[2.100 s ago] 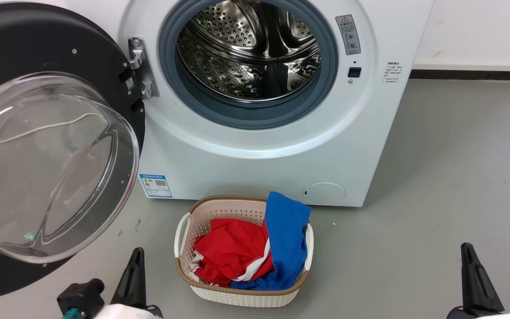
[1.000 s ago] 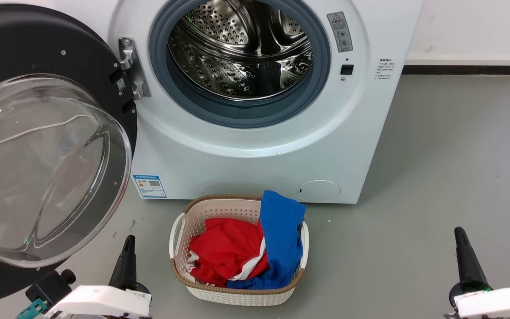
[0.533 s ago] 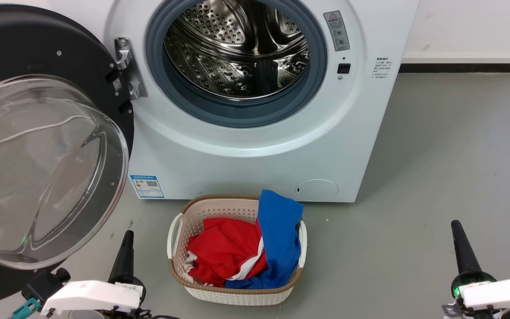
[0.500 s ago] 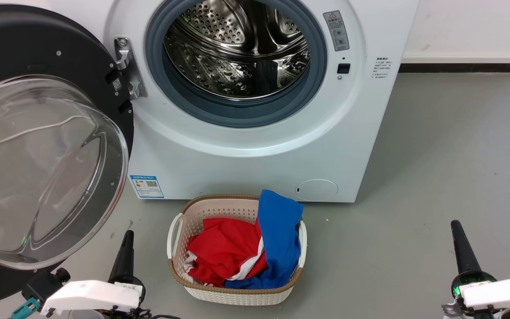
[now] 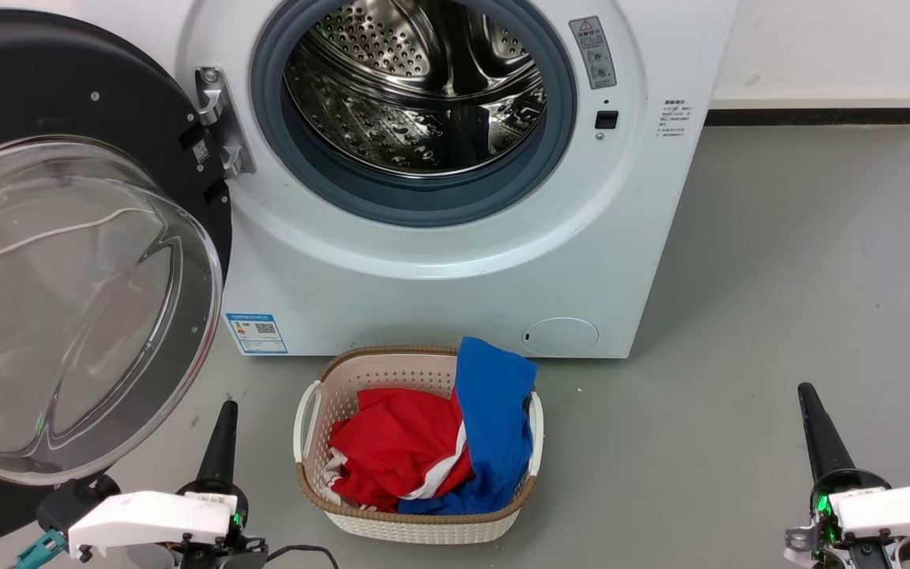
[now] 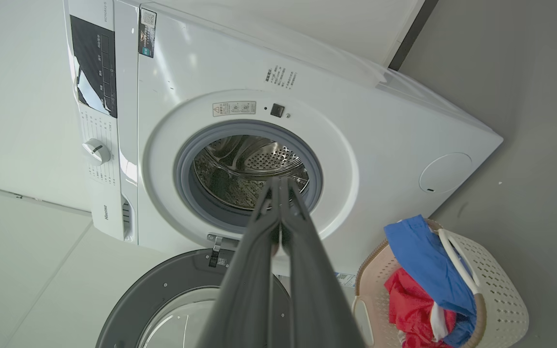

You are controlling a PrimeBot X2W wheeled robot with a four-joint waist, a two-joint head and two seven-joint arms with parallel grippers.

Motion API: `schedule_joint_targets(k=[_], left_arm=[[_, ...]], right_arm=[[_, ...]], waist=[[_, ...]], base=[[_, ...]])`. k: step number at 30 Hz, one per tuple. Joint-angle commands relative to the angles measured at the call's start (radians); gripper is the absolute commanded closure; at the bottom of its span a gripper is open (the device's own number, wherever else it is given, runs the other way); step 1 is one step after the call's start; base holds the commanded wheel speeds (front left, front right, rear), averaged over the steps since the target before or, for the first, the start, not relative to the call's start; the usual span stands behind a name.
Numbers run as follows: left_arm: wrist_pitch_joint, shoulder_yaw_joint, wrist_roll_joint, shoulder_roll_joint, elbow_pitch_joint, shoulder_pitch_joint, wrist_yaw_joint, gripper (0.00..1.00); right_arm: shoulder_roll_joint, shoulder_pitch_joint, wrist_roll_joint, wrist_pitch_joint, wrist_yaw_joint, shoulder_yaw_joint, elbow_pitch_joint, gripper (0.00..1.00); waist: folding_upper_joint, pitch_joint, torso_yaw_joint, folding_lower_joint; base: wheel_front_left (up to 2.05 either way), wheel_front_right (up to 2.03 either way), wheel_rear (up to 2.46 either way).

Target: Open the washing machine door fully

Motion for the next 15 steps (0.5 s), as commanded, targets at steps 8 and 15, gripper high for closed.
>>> schedule_joint_targets(k=[8,15], left_arm=[[0.024,0.011,-0.095,0.001,0.003,-0.031,-0.009,1.0],[0.039,0.016,-0.158,0.001,0.009,-0.04,-0.011,1.0]], right_arm=[[-0.005,-0.039,0.09,0.024,0.0,-0.001,0.014,1.0],[-0.004,-0.053,0.147,0.039,0.0,-0.002,0.026,1.0]], waist=[[0.0,0.002,-0.005,0.0],[0.0,0.003,-0.01,0.0]], base=[[0.0,0.0,0.0],[0.0,0.0,0.0]])
